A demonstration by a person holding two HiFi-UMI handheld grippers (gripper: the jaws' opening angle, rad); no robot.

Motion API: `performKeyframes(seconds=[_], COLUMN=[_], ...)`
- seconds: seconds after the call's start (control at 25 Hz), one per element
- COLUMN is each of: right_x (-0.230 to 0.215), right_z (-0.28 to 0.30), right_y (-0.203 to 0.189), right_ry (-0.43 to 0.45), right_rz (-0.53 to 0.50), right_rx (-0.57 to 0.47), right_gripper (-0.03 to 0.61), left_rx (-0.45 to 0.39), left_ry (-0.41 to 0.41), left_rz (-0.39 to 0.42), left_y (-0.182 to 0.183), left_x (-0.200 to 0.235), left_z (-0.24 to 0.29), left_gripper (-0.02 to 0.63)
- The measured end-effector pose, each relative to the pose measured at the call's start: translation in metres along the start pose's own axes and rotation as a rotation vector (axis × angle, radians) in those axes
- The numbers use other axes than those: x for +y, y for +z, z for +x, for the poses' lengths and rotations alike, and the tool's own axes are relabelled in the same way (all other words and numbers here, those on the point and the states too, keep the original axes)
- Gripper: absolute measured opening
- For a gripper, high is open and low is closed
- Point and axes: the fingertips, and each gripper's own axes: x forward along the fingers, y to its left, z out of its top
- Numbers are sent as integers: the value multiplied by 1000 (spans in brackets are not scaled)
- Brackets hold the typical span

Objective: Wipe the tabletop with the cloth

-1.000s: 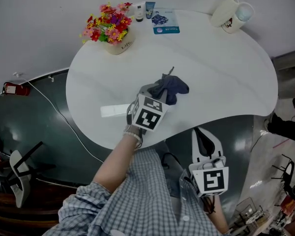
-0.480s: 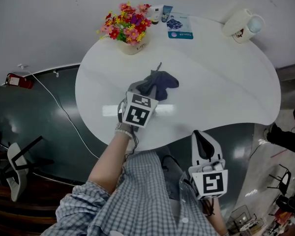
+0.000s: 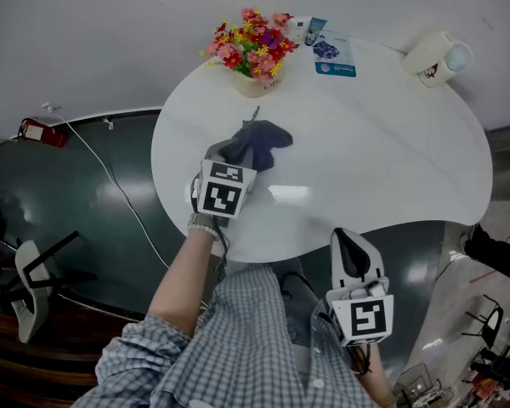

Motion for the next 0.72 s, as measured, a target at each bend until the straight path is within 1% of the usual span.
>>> performKeyframes(seconds=[0.12,0.28,0.56,0.72], right_x=[11,26,47,54], right_z=[5,10,14,17], right_y=[4,6,9,14], right_ry=[4,8,0,-11], right_rz=[-5,-2,4,3], right_rx=[-7,-2,7,-7], right_gripper=[9,9,9,9], left_rx=[3,7,20,32], left_ry=[24,47,101,137], left_rz=[4,-16,-25,-12], left_y=[-7,-16,-30,-33], left_x=[23,51,104,136], left_z=[-9,-22,-42,-51], left_gripper=[60,60,60,60])
